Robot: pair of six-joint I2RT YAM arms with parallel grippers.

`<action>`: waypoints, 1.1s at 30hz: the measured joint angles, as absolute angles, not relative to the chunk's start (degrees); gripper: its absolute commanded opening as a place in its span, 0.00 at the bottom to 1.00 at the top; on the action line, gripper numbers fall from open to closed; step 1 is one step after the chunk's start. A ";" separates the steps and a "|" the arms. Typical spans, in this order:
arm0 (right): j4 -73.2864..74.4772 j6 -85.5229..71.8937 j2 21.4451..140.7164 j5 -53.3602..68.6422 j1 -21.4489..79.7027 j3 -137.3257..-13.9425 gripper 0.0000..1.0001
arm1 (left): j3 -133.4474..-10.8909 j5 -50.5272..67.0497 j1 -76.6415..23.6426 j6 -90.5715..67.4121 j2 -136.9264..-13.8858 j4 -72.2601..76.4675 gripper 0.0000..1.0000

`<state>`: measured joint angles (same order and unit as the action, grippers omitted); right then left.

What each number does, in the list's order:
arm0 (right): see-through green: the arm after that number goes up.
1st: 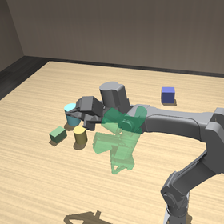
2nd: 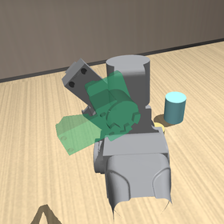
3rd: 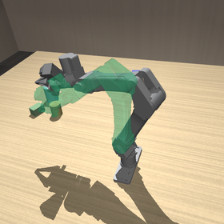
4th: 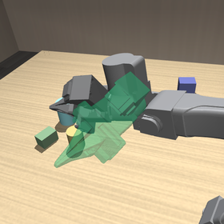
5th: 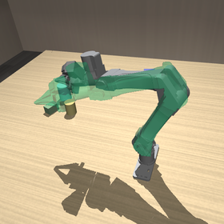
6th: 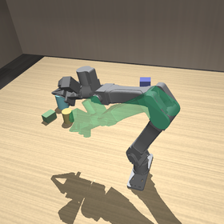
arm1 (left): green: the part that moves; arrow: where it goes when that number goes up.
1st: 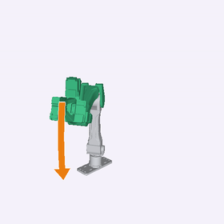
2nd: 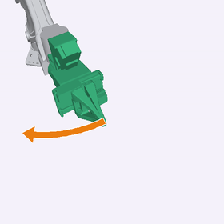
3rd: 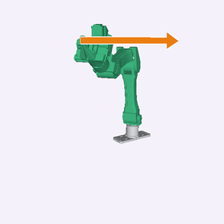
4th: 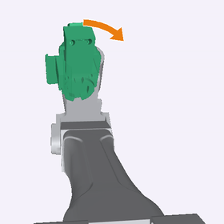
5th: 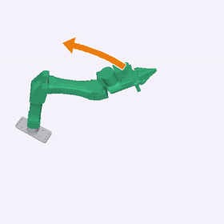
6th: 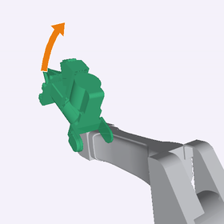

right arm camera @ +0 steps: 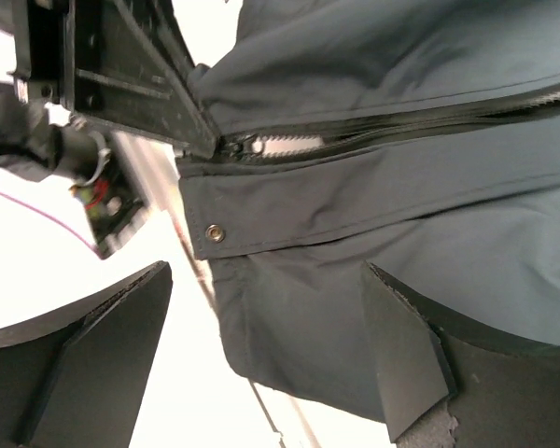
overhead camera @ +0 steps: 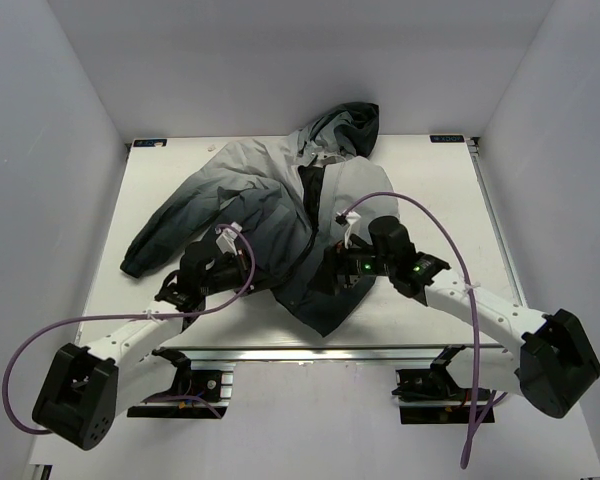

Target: Zip up the jacket

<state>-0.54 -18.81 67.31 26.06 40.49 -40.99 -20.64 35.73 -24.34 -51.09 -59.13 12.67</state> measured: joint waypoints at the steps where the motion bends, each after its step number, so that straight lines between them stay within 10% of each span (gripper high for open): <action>1: -1.10 -18.81 67.79 27.42 40.49 -40.99 0.86 | -20.60 36.18 -24.34 -50.83 -58.72 13.43 0.00; 33: -19.86 -23.83 81.01 45.21 40.49 -42.48 0.79 | -23.20 43.46 -24.34 -46.09 -62.54 23.14 0.00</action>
